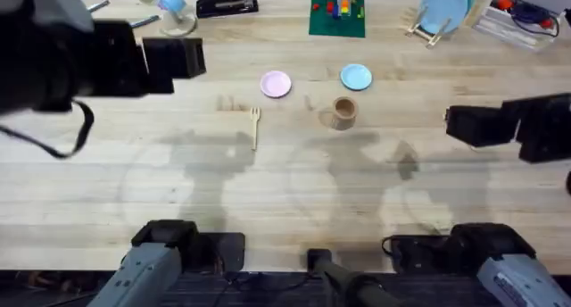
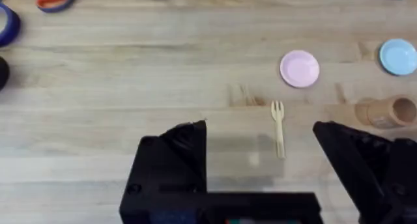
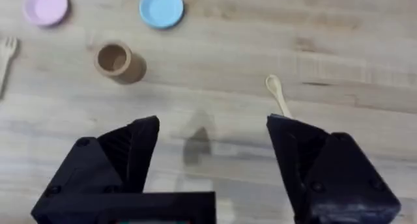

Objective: Pick up a utensil and set it on the pink plate, then put the other utensil in the container.

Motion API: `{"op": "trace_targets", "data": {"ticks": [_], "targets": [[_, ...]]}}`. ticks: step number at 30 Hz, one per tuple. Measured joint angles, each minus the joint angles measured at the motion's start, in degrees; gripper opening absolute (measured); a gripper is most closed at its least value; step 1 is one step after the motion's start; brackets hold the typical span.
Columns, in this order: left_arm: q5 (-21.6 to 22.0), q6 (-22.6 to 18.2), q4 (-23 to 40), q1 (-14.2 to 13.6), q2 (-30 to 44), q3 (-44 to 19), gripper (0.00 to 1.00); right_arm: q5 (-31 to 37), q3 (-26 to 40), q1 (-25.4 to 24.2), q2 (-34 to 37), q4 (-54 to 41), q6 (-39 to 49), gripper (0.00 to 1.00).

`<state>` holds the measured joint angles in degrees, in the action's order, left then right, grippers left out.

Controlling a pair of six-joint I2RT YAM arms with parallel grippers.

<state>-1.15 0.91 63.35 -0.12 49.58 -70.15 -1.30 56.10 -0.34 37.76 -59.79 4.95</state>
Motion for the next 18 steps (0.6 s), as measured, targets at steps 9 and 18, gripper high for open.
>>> {"op": "trace_targets", "data": {"ticks": [9,18], "targets": [[-2.27,0.04,9.41,0.00,10.26,-9.12,0.995,0.00,10.75,0.00,14.98,-7.15,2.00,0.995],[-2.32,0.17,9.35,0.00,11.65,-9.33,0.993,0.00,11.82,0.00,19.28,-6.18,2.60,0.995]]}}
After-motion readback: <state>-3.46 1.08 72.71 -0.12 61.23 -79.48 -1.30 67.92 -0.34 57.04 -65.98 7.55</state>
